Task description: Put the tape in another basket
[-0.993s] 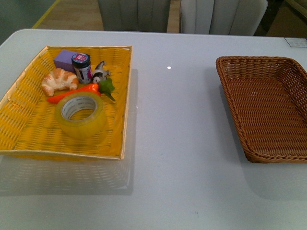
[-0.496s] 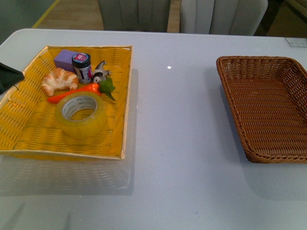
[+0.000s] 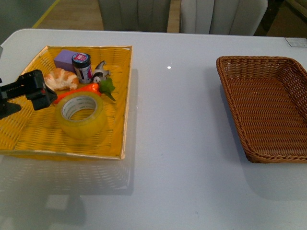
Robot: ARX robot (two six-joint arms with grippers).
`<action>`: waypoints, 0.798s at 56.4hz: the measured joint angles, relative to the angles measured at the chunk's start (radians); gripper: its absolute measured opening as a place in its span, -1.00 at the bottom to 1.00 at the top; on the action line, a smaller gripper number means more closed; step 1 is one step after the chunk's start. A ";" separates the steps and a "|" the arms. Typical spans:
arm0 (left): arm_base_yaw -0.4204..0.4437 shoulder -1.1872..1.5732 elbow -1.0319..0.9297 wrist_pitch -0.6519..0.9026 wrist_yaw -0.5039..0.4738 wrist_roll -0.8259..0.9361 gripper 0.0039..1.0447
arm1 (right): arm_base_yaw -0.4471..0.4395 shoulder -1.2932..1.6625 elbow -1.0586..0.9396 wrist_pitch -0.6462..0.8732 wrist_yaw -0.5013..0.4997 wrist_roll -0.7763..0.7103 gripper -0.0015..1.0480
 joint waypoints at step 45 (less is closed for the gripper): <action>-0.054 0.013 0.028 0.013 -0.003 -0.068 0.83 | 0.000 0.000 0.000 0.000 0.000 0.000 0.83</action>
